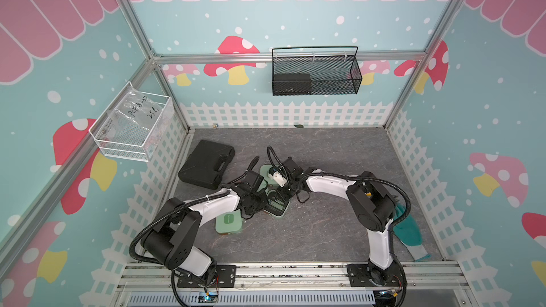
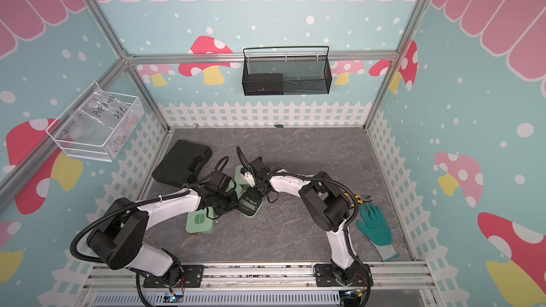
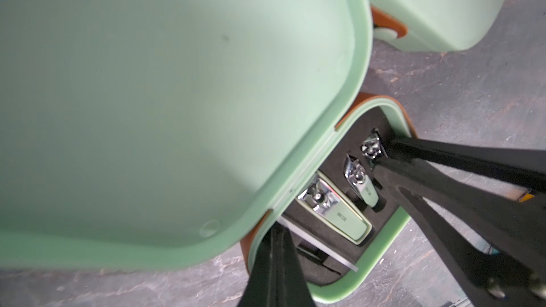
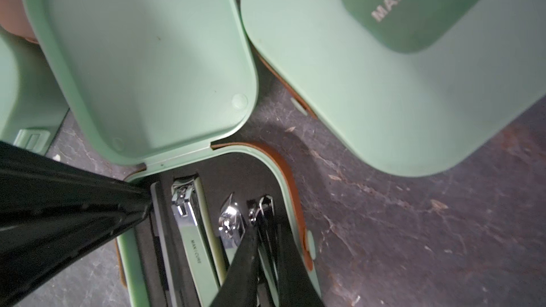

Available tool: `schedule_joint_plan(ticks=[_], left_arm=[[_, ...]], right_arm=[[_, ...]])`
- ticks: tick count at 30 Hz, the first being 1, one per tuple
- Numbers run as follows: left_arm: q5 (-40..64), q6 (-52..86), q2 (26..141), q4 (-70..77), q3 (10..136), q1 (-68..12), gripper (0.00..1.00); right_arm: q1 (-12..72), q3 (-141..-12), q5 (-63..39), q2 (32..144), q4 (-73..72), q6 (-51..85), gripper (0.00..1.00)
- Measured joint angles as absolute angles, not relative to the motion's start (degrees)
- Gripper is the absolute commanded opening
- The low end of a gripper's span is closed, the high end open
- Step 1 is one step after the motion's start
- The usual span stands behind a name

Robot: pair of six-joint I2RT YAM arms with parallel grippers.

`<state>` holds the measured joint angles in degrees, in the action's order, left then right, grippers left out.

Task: Organize nail clipper sets
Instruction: Adjust the nail clipper in the storage box.

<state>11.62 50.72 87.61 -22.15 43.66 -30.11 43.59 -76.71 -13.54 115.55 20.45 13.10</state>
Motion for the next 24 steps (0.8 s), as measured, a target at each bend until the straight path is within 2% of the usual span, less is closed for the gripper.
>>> schedule_joint_plan(ticks=[5, 24], left_arm=[[11.64, 50.59, 87.22, -21.5, 43.13, -30.09, 0.0], [11.31, 49.87, 86.54, -20.23, 42.46, -29.65, 0.0]], right_arm=[[42.59, -76.71, -15.88, 115.87, 20.32, 15.57, 0.11], [41.54, -72.31, -17.39, 115.07, 12.49, 20.69, 0.1]])
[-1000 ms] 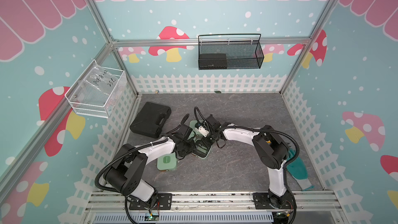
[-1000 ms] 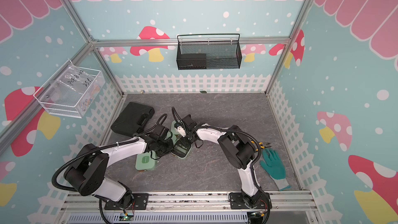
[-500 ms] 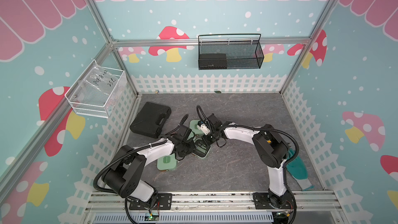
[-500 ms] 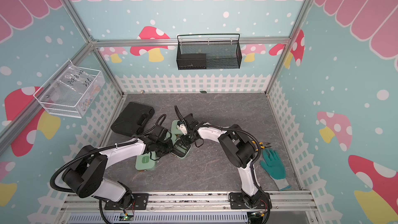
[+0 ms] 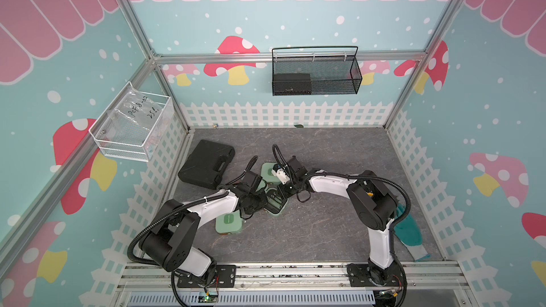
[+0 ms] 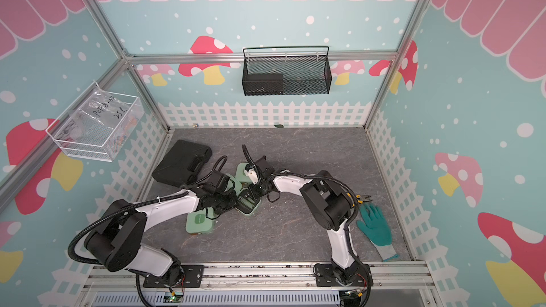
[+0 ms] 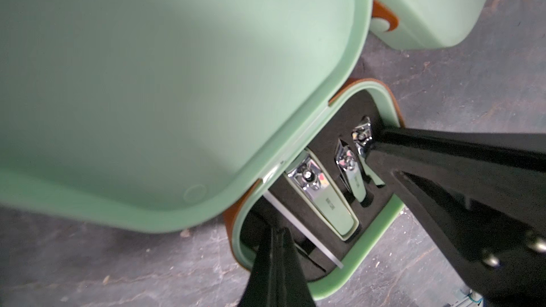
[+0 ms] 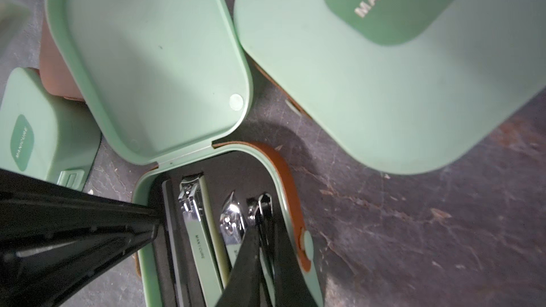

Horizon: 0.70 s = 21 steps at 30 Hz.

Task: Organize nail clipper sets
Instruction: Adjust the nail clipper in the storage box.

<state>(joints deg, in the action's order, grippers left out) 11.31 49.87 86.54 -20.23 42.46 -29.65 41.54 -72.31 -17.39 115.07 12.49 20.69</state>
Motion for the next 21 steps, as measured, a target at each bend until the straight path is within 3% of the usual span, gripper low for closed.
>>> schedule_joint_plan(ticks=[6, 16, 18, 21], left_arm=[[11.11, 49.89, 86.35, -19.86, 42.17, -29.63, 0.0], [11.03, 49.65, 86.35, -20.12, 42.02, -29.28, 0.0], [10.94, 49.47, 86.08, -20.8, 42.0, -29.26, 0.0], [10.9, 49.28, 85.78, -21.87, 42.0, -29.21, 0.0]], right_arm=[[41.54, -70.91, -17.52, 113.97, 10.92, 20.86, 0.2], [40.47, -75.64, -15.35, 112.36, 21.85, 18.55, 0.31], [39.94, -76.31, -13.72, 111.44, 23.09, 18.11, 0.36], [38.94, -77.08, -12.08, 110.67, 24.45, 17.34, 0.52]])
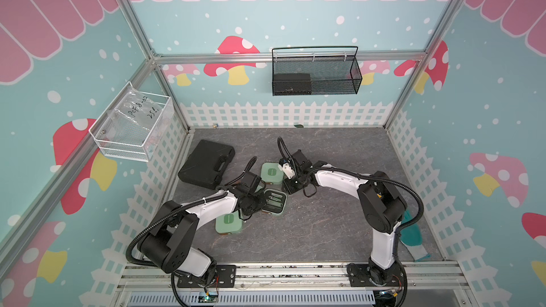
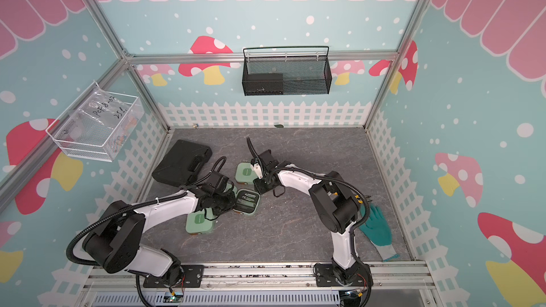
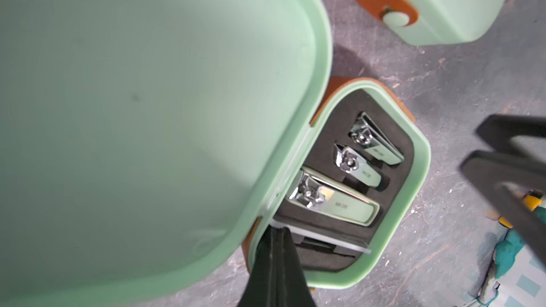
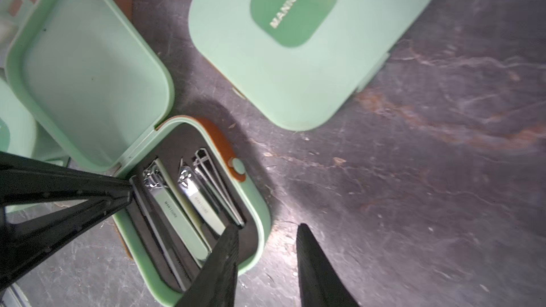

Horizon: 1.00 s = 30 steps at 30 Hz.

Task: Organize nail clipper sets
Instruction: Adjust the nail clipper in the storage box, then close the storage box at the center of the board.

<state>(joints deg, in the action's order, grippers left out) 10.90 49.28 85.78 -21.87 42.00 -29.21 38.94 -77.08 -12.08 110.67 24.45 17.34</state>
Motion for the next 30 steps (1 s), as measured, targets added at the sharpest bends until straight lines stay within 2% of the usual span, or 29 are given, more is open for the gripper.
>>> schedule_joint_plan(ticks=[1, 2, 16, 18, 21, 24, 30], left_arm=[[10.9, 49.23, 85.73, -22.02, 42.0, -29.19, 0.0], [10.92, 49.23, 85.71, -22.13, 42.0, -29.15, 0.0], [10.96, 48.56, 85.06, -24.29, 42.3, -28.99, 0.0], [10.92, 47.79, 84.4, -26.63, 43.07, -28.99, 0.1], [9.8, 46.35, 82.63, -30.7, 46.15, -28.99, 0.36], [7.9, 44.82, 80.29, -33.76, 50.54, -28.82, 0.51], [1.74, 43.29, 77.65, -38.81, 56.18, -24.56, 0.65]], right_arm=[[38.68, -77.38, -11.77, 110.67, 24.75, 16.91, 0.59], [38.59, -77.6, -11.73, 110.69, 25.02, 16.64, 0.61], [38.68, -77.95, -17.74, 113.49, 24.1, 10.31, 0.58], [38.68, -76.73, -17.85, 113.3, 23.55, 10.52, 0.59], [38.68, -73.89, -18.0, 112.03, 22.98, 11.99, 0.59], [38.79, -70.26, -18.2, 109.54, 21.93, 14.15, 0.6], [39.83, -64.73, -19.31, 104.36, 18.52, 19.14, 0.6]])
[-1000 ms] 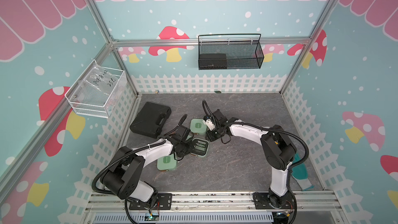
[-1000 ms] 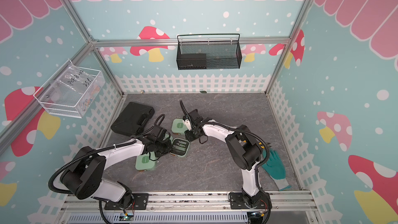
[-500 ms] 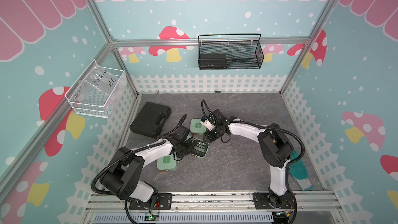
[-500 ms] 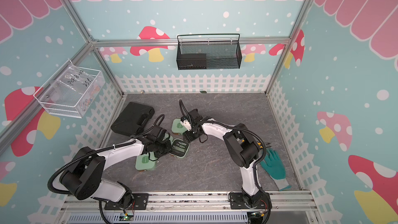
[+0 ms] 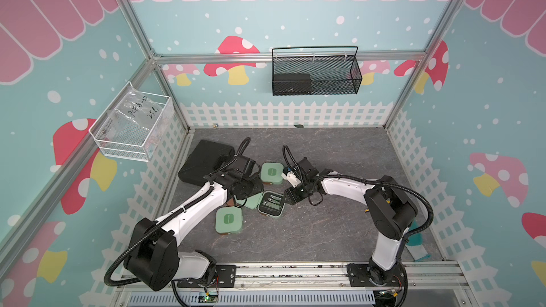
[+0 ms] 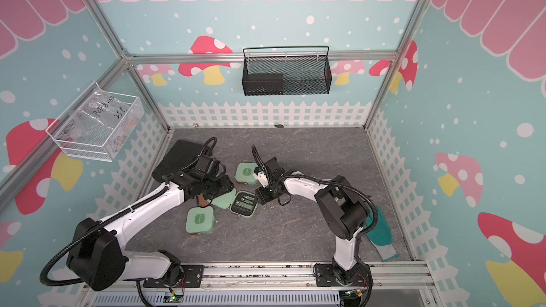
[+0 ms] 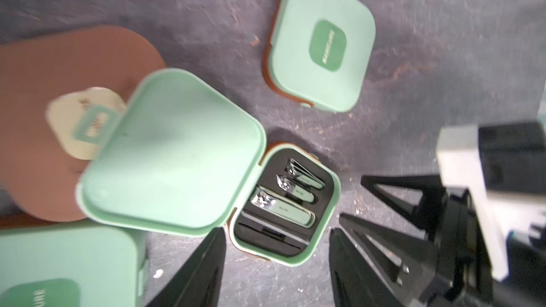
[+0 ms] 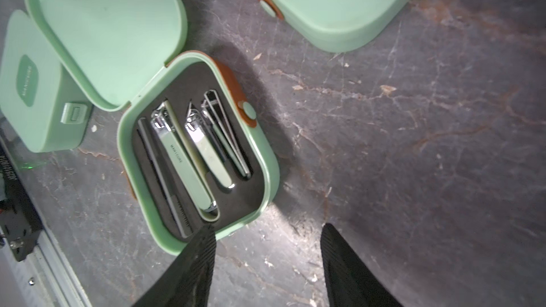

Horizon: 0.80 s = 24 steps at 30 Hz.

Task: Organize nail clipper sets
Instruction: Close the storage box at the center of the board.

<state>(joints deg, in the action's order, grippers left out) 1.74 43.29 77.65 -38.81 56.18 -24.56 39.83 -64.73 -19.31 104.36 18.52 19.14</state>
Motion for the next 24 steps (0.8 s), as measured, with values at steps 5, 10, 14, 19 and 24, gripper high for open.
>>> schedule_joint_plan(ticks=[5, 10, 14, 19, 24], left_arm=[[-3.4, 43.18, 77.65, -42.48, 56.18, -16.64, 0.69], [-4.4, 42.76, 79.5, -42.22, 55.7, -11.62, 0.7], [-2.48, 42.15, 82.26, -40.38, 54.19, -11.0, 0.7], [1.04, 41.34, 86.61, -37.32, 52.18, -10.98, 0.7], [3.55, 40.47, 87.88, -33.23, 51.79, -10.96, 0.7]], right_arm=[[40.29, -61.58, -20.82, 103.09, 14.87, 23.44, 0.6], [40.69, -60.47, -21.5, 103.09, 12.71, 26.3, 0.6], [41.01, -60.47, -21.52, 103.09, 11.68, 27.53, 0.59], [41.23, -60.4, -21.47, 103.11, 10.81, 28.8, 0.59], [41.32, -59.9, -21.47, 103.22, 10.2, 29.93, 0.57]])
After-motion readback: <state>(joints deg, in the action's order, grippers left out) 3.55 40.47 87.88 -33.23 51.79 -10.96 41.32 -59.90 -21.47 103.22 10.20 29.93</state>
